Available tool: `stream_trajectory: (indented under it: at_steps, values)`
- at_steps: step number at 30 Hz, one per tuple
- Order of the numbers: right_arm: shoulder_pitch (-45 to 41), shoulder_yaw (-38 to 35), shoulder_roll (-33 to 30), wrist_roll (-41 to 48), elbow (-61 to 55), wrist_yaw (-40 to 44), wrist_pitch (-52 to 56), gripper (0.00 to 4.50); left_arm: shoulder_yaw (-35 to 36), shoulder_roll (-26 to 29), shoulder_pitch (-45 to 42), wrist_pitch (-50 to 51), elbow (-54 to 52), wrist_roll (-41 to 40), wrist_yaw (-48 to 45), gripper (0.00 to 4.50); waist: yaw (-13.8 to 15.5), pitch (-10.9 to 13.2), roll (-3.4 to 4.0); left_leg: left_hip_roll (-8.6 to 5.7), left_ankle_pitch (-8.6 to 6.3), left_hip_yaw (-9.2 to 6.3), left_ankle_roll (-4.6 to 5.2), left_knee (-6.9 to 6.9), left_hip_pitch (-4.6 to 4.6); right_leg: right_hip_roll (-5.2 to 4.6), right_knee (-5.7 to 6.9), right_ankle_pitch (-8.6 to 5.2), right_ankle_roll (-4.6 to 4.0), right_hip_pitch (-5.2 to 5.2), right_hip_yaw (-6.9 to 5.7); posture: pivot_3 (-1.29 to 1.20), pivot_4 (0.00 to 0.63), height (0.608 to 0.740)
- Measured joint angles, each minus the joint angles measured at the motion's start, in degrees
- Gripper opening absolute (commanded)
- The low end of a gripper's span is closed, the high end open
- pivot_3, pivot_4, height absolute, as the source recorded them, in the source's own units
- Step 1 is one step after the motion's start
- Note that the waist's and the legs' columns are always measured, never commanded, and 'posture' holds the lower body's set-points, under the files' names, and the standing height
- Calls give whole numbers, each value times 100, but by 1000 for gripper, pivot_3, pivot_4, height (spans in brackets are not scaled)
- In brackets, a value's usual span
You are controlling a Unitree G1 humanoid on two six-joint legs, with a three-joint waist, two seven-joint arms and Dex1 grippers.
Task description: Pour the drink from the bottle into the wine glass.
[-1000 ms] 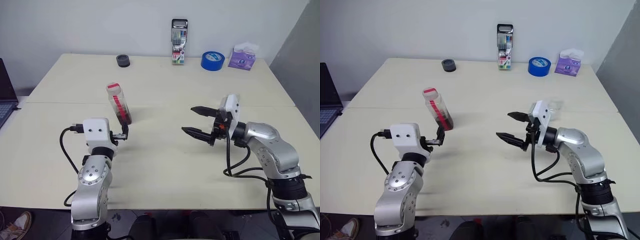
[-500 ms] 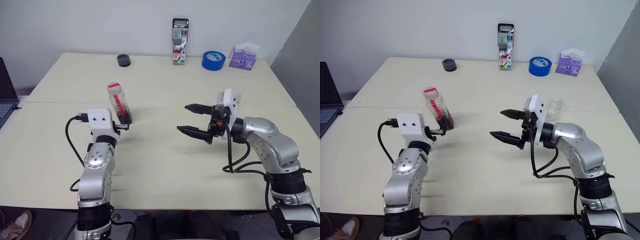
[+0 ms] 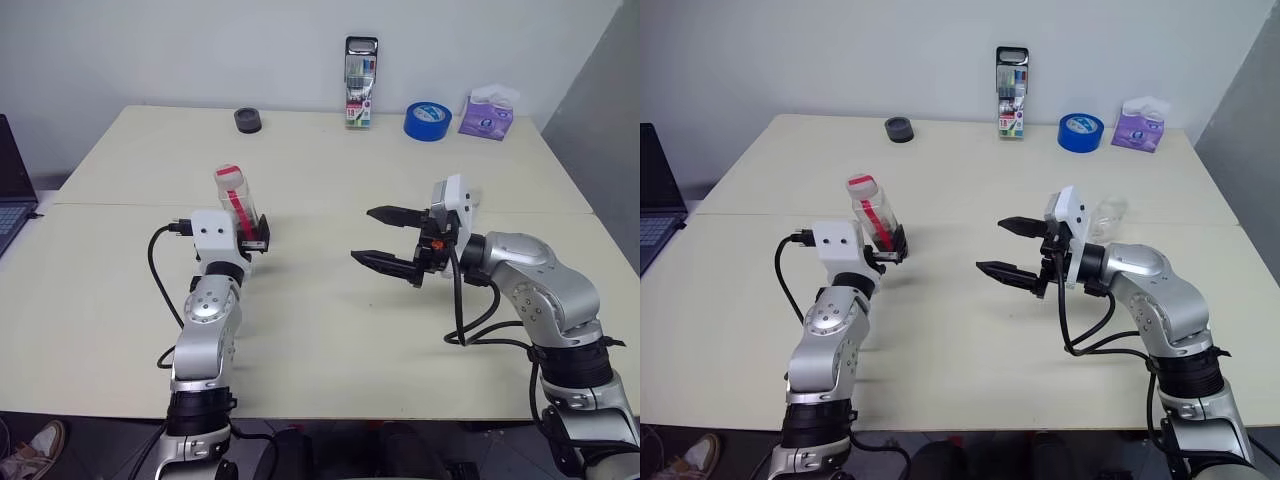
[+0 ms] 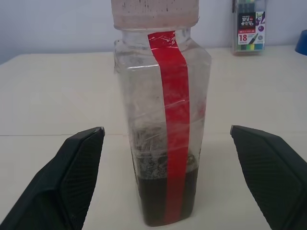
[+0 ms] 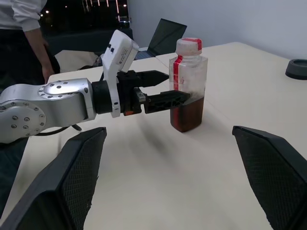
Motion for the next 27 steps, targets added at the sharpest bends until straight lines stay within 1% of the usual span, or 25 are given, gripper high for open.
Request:
stream_trajectory:
  at_steps: [4,19,24,27]
  values:
    - [-47,0,-1,52,-52,-11,37,4500,15,31,-210,-151,290,0,0,4492,-3,0,0,0,3,0,-5,0,0,0,1,0,0,-1,0,0,150,740]
    - [-105,0,-24,145,-186,-85,143,4500,115,54,-508,-849,1299,-49,-3,4492,3,0,0,-1,10,-2,-17,1,-3,-1,1,0,0,-2,-3,0,150,740]
    - [-105,0,-30,146,-202,-89,147,4500,120,63,-809,-995,1646,-69,-3,4492,8,0,0,-1,11,-3,-18,2,-5,-2,1,0,0,-3,-5,0,150,740]
    - [-105,0,-30,146,-203,-93,148,4500,124,121,-1030,-1027,1682,-83,-4,4492,8,0,0,-1,12,-2,-20,2,-5,-2,1,0,0,-4,-5,0,150,740]
